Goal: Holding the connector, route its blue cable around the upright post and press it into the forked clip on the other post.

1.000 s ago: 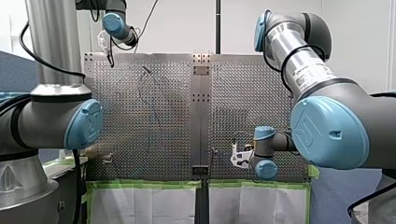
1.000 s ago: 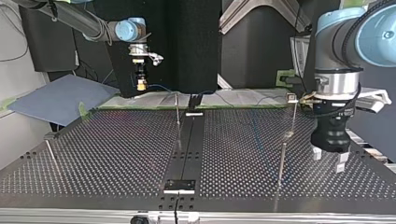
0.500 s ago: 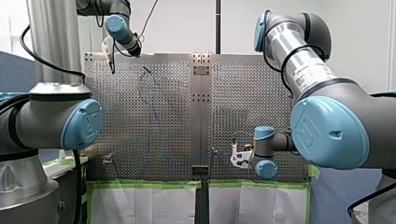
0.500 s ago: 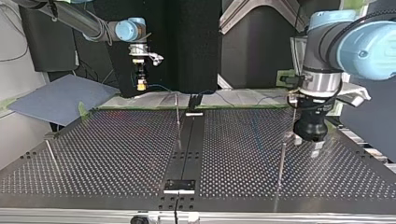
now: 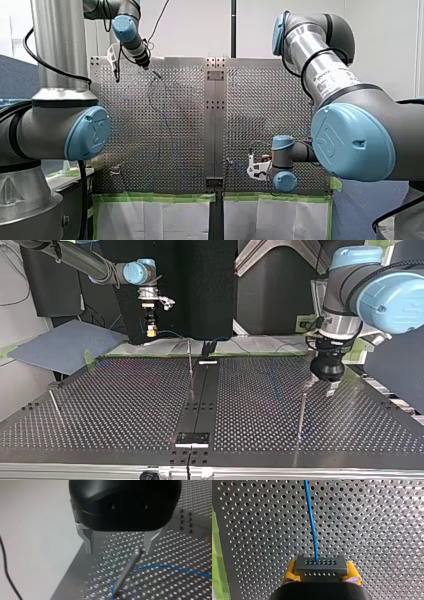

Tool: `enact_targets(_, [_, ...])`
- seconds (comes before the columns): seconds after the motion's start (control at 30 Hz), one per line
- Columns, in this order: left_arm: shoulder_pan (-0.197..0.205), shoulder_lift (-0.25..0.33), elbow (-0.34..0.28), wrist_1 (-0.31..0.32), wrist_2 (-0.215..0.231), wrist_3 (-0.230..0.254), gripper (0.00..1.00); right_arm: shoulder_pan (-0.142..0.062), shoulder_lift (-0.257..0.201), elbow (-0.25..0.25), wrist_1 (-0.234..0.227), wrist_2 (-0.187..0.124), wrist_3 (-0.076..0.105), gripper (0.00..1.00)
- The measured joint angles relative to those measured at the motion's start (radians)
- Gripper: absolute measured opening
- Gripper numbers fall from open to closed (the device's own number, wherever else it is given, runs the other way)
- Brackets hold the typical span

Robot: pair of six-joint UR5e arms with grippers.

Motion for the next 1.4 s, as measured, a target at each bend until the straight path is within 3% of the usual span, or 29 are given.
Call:
enact_targets(0.33, [0.003,0.0,0.0,-0.071,-0.002,0.002,1.0,0.001,0.0,0.0,-0.001,0.0,0.001,0.0])
enact_targets(1.4, [0.001,0.024,0.033,-0.072,0.023,0.023,1.0,0.001,0.0,0.0,0.005,0.0,0.002,0.0])
